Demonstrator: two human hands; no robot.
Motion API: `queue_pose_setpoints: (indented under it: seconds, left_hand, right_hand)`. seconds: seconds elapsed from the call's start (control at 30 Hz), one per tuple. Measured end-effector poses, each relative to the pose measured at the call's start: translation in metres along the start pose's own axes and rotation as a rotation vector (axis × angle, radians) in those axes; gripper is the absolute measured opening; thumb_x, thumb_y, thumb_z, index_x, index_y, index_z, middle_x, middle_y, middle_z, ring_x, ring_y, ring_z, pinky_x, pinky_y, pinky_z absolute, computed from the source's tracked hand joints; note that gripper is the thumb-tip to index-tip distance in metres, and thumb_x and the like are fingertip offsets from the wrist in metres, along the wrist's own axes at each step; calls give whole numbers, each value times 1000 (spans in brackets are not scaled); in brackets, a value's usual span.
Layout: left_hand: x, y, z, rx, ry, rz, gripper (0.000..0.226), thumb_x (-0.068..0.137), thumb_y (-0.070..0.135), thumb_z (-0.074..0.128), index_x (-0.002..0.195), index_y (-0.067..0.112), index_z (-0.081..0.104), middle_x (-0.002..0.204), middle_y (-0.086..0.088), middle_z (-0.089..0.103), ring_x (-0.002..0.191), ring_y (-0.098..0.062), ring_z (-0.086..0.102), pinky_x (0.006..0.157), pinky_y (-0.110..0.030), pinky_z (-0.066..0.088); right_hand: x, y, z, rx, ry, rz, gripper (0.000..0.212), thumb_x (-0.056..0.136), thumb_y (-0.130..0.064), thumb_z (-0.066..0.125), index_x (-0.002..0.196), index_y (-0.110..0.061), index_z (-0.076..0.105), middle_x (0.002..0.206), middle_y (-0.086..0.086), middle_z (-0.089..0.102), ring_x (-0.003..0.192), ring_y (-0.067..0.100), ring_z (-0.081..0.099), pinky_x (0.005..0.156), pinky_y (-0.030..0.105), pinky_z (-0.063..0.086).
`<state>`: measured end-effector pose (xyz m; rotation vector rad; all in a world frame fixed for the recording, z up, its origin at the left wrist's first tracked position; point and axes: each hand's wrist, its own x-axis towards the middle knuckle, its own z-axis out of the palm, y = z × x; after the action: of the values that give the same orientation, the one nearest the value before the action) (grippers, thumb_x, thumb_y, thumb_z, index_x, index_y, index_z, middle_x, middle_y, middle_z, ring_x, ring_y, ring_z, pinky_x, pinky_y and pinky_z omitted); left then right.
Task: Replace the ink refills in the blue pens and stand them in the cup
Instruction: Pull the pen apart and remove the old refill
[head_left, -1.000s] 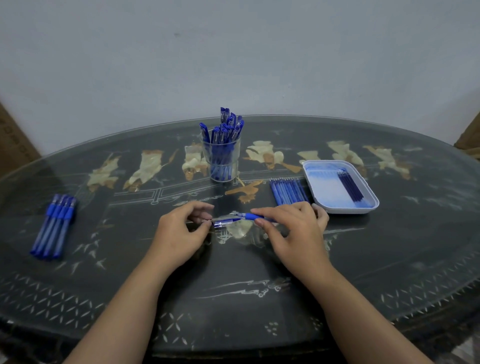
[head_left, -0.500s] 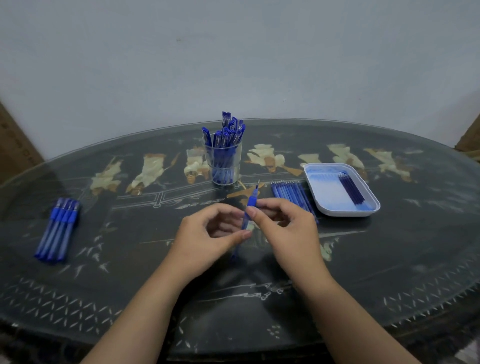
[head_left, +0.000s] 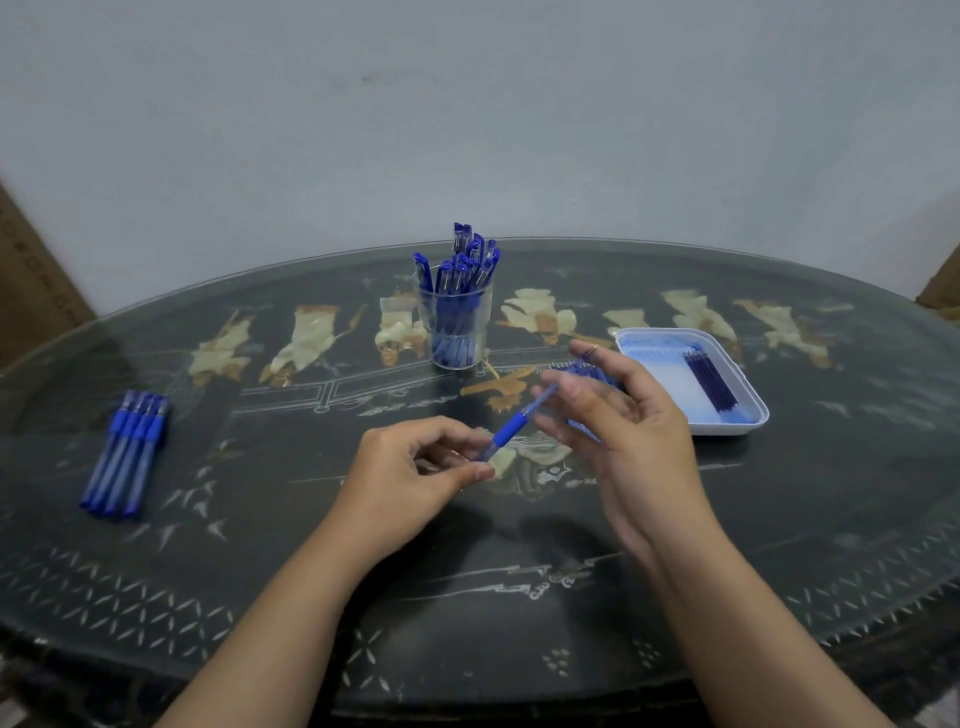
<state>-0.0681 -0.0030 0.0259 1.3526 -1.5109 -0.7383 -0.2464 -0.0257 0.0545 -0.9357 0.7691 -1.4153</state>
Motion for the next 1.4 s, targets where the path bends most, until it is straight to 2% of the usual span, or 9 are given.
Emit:
queue_pose_setpoints:
  seconds: [0.13,0.27,0.4,0.6,0.77,0.9,1.03,1.2,1.4]
  left_hand:
    - [0,-1,1,3,1,18,31,66,7,86,80,30,73,82,7,75,69,-6,68,69,-15,53]
    - [1,-5,-1,31,49,44,31,68,8,85,82,32,73,80,8,74,68,-8,68,67,-17,53]
    - [2,-14,-7,27,181,61,33,71,8,84,83,37,71,77,13,72,68,-4,66,65,-15,52]
    - [6,-28,-18,-94,497,23,25,78,7,78,94,24,70,86,7,72,79,-5,68,74,-12,50]
    - [7,-32,-18,-108,563,12,24,80,7,77,93,24,69,87,7,71,80,-2,67,73,-10,49]
    - [8,-32,-17,-91,559,25,22,80,5,77,96,17,69,87,5,70,78,1,65,71,-8,48]
    - [7,-32,-17,-66,554,37,22,79,5,77,98,15,70,87,5,70,79,1,65,71,-8,48]
    - [7,-31,-17,-40,541,45,23,79,7,77,97,18,69,88,6,69,80,0,64,70,-8,48]
    - [7,-30,-16,-39,532,33,23,79,6,77,98,16,69,88,7,69,79,3,64,69,-7,48]
  right_hand:
    - [1,2,8,-21,93,-95,30,84,6,67,105,-13,58,82,12,70,84,27,72,71,30,58]
    - [21,-10,6,5,230,-287,20,84,7,67,89,-10,59,77,9,68,77,24,70,69,29,59]
    - [53,-21,3,-98,297,-359,13,84,3,70,91,-8,68,74,2,70,70,16,69,71,26,57]
    - [88,-2,-8,-775,105,-94,24,82,-4,74,104,-15,73,90,4,73,76,12,68,68,16,53]
    - [103,17,-20,-1136,-44,57,23,80,-5,75,102,-14,74,85,3,68,80,14,64,71,19,43]
    - [109,17,-20,-1228,-100,123,23,79,-5,77,101,-12,73,87,8,70,73,17,66,62,19,49]
    - [116,20,-22,-1289,-88,118,24,76,-5,80,95,-15,70,82,12,72,72,23,72,78,36,59]
    - [118,28,-23,-1315,-65,86,28,73,-8,83,84,-25,62,97,14,69,78,28,70,78,42,59]
    - [118,33,-22,-1400,-88,33,25,77,-7,77,88,-22,62,107,10,63,85,20,57,63,24,40]
